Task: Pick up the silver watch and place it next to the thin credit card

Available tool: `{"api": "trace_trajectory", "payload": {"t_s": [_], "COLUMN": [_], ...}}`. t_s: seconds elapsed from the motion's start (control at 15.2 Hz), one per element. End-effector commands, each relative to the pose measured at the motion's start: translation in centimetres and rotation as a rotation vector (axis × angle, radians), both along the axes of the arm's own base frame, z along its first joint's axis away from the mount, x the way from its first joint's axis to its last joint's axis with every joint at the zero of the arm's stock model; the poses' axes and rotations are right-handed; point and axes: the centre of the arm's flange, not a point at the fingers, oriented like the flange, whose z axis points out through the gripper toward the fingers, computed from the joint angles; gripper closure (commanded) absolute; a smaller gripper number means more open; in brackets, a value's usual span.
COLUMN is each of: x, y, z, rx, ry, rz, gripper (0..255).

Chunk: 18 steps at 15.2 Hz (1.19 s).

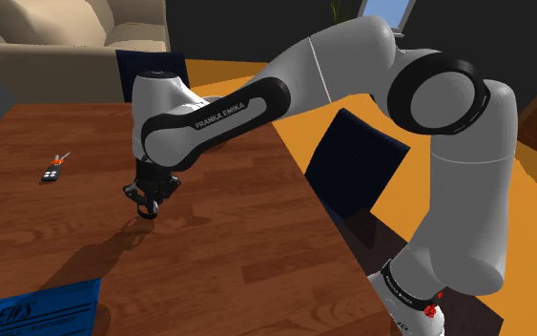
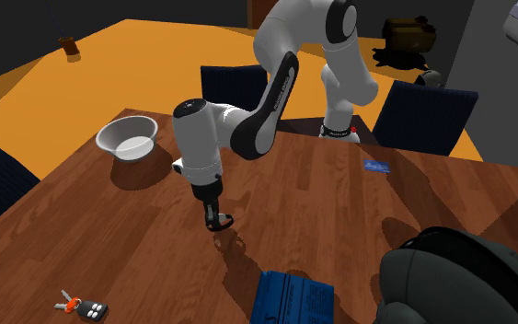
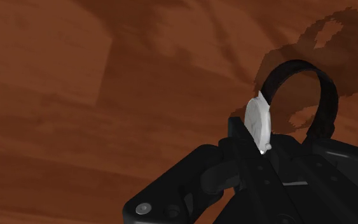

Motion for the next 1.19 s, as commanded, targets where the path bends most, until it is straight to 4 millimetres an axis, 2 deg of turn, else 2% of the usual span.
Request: {"api": "trace_trajectory", "payload": {"t_s": [0.0, 1.12], "x": [0.0, 0.0], "y": [0.0, 0.0], "z": [0.6, 9.5], "rx": [0.000, 0.000], "ry": [0.000, 0.000], "rz": [0.000, 0.000], "gripper": [255, 255]}}
